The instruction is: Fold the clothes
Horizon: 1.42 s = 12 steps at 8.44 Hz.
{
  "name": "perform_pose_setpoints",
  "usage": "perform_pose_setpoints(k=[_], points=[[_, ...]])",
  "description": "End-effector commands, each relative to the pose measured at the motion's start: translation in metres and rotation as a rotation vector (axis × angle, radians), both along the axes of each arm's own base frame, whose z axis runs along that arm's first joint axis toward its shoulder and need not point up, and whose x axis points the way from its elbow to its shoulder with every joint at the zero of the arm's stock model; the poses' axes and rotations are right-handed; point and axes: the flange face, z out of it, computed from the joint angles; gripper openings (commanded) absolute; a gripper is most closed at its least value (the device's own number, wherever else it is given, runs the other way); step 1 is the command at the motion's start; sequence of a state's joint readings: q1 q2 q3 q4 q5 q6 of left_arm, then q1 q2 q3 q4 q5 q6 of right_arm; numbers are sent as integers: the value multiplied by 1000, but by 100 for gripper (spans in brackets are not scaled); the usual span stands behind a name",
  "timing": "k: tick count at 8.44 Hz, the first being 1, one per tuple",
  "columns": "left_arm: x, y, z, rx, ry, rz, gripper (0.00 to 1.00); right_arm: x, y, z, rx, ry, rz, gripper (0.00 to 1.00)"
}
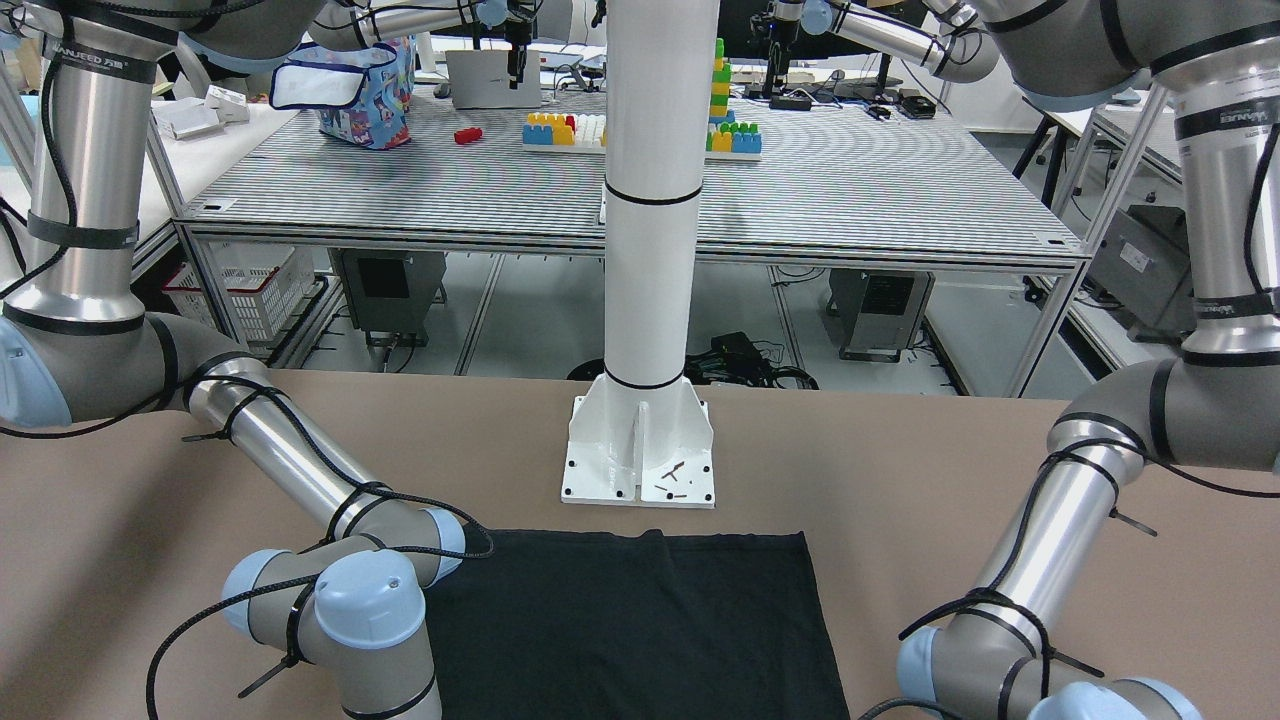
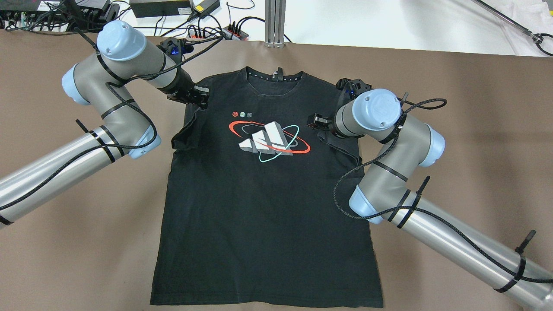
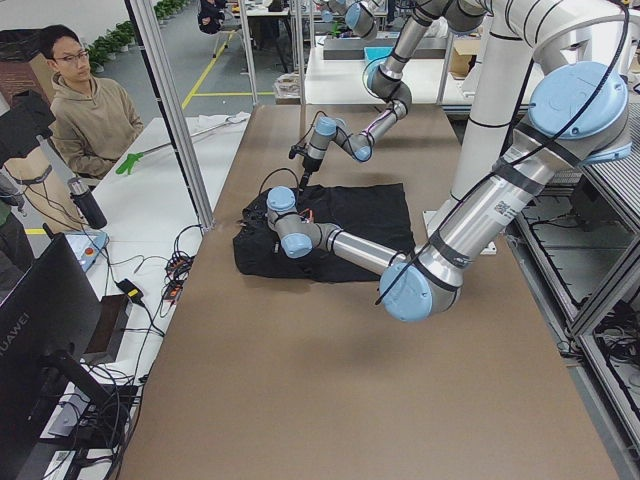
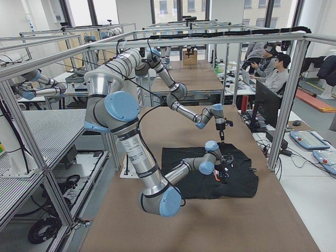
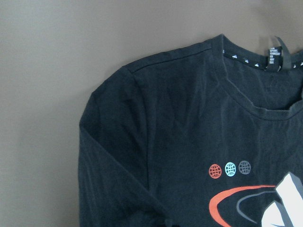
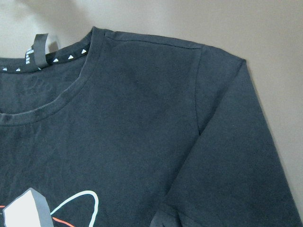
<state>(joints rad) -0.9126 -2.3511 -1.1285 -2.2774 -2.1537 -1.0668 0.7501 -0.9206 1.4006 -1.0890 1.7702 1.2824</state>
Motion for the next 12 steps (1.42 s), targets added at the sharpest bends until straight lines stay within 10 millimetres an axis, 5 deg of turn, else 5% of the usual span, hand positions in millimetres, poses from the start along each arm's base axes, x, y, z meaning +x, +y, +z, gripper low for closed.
perform_pose_setpoints(k=[1,4,5,6,10,12], points=[[27,8,-3,2,-17,-16,0,1,1,8,2,-1,1,95],[42,14,4,7,-44,-41,0,1,1,9,0,0,0,95],[48,14,10,7,-61,-57,20,1,1,10,-1,1,0,95],[49,13,11,10,-64,-66,73,1,1,10,-1,1,0,95],[39,26,-7,-19,1,-99,77,2,2,8,-2,-5,3,95],[36,40,7,-33,2,-99,77,2,2,9,-4,-4,4,95]])
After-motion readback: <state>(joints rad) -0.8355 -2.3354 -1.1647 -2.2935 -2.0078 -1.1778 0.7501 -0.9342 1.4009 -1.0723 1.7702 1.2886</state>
